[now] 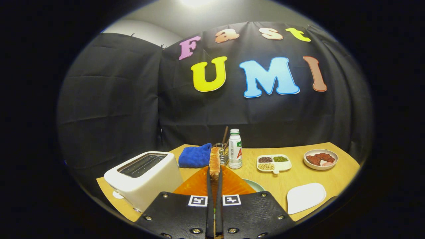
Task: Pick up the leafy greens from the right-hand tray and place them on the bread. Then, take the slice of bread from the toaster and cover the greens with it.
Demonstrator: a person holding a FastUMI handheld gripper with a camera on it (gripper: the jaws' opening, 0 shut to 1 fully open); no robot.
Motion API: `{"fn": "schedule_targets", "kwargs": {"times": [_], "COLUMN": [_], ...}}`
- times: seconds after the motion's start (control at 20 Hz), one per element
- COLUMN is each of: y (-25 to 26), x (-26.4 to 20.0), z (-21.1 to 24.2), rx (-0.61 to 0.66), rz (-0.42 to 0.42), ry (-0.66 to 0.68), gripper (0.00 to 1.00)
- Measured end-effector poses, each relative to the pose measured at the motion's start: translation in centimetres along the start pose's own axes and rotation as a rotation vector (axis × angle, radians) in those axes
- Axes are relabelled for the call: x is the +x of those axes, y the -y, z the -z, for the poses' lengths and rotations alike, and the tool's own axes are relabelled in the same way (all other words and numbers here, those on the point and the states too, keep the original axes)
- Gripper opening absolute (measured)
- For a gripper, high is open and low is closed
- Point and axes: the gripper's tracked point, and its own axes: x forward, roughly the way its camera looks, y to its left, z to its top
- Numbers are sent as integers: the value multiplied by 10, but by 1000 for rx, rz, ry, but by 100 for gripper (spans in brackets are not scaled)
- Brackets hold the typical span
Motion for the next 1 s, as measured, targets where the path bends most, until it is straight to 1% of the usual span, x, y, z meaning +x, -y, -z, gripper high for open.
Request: {"fn": "schedule_targets", "kwargs": {"times": [0.25, 0.55, 0.8, 1.0], "y": [-5, -15, -1, 16], "x": [17, 22, 29, 29], "z": [23, 32, 51, 54], "rx": [32, 67, 93, 102], "rz": [-16, -53, -32, 4], "ry": [-42, -39, -77, -85], "gripper": [2, 2, 2, 2]}}
